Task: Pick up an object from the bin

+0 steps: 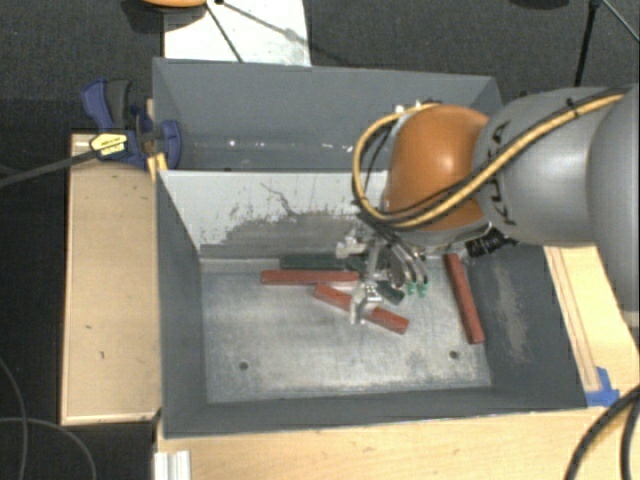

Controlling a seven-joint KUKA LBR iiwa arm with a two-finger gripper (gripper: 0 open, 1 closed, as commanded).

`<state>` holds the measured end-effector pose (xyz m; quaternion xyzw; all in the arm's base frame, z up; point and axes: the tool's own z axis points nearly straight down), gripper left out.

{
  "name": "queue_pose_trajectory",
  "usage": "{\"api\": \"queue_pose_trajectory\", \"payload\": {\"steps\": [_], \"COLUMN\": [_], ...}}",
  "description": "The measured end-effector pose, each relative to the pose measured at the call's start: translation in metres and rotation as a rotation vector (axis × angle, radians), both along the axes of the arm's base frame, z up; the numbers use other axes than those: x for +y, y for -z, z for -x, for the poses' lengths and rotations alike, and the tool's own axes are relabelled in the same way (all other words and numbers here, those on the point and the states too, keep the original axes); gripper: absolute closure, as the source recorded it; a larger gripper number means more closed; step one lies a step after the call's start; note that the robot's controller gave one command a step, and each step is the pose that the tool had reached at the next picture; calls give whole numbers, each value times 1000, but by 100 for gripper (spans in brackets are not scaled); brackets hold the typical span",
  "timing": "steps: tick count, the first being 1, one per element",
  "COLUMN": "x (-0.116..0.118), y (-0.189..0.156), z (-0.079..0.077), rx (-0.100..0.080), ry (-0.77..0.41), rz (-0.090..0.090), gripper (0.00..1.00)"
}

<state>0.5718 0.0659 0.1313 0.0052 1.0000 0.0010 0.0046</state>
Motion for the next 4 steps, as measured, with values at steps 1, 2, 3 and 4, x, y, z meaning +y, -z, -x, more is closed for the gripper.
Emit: {"api": "queue_pose_trajectory", "payload": {"steps": [1,2,3,4], "x": [-5,-5,5,5], "y": [49,49,-87,-87], "z": [-15,-15,-18,-18], "rx": [-15,-15,7,8], "ry": [176,176,211,211], "rz": [-2,-3,0,0], "gripper": [100,100,100,100]}}
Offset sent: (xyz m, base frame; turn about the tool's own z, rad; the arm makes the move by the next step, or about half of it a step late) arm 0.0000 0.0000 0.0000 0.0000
